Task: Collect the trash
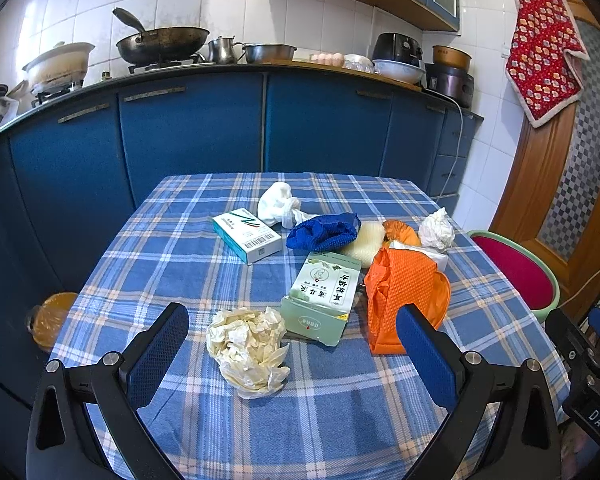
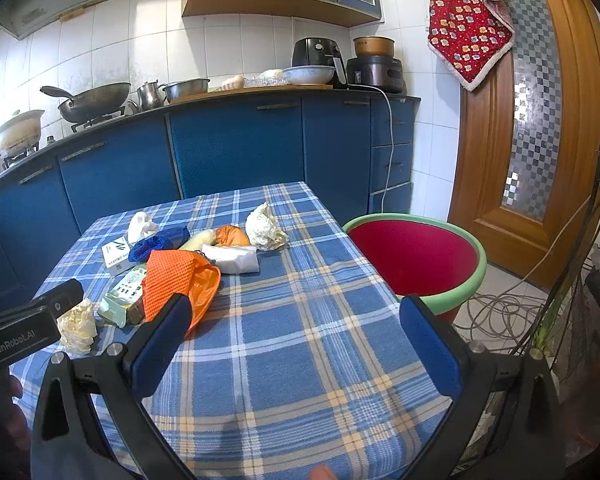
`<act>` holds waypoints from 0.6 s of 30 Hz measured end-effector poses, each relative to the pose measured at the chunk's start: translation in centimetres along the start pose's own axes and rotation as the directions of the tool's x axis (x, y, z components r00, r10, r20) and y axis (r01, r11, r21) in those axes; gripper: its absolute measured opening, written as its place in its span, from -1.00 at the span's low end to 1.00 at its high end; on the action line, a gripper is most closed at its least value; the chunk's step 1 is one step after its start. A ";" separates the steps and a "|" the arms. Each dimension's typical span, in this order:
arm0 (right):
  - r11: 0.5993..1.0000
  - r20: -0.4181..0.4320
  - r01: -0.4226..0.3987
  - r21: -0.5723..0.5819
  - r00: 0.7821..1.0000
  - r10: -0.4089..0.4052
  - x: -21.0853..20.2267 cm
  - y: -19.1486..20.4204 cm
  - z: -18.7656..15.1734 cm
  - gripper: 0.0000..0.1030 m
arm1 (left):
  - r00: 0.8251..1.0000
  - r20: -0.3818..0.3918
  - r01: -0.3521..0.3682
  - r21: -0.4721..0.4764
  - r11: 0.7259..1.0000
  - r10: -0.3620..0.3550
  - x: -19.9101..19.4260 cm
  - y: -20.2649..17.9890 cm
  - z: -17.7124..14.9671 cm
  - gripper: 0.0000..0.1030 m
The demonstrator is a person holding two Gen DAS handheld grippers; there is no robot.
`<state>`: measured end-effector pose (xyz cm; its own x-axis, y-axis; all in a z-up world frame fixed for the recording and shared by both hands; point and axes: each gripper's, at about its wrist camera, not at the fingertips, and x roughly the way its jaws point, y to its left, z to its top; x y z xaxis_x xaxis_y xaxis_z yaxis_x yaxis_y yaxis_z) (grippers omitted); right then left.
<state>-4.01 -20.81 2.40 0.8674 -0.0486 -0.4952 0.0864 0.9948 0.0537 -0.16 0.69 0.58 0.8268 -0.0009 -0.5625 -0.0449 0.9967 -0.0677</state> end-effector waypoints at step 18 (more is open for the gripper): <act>1.000 -0.001 0.001 0.001 1.000 -0.001 0.0 0.0 0.0 0.98 | 1.000 0.003 0.000 -0.001 1.000 0.000 -0.2 0.1 -0.1 1.00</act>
<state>-4.02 -20.81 2.35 0.8670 -0.0493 -0.4959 0.0876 0.9947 0.0543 -0.37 0.75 0.60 0.8283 -0.0004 -0.5603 -0.0456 0.9966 -0.0682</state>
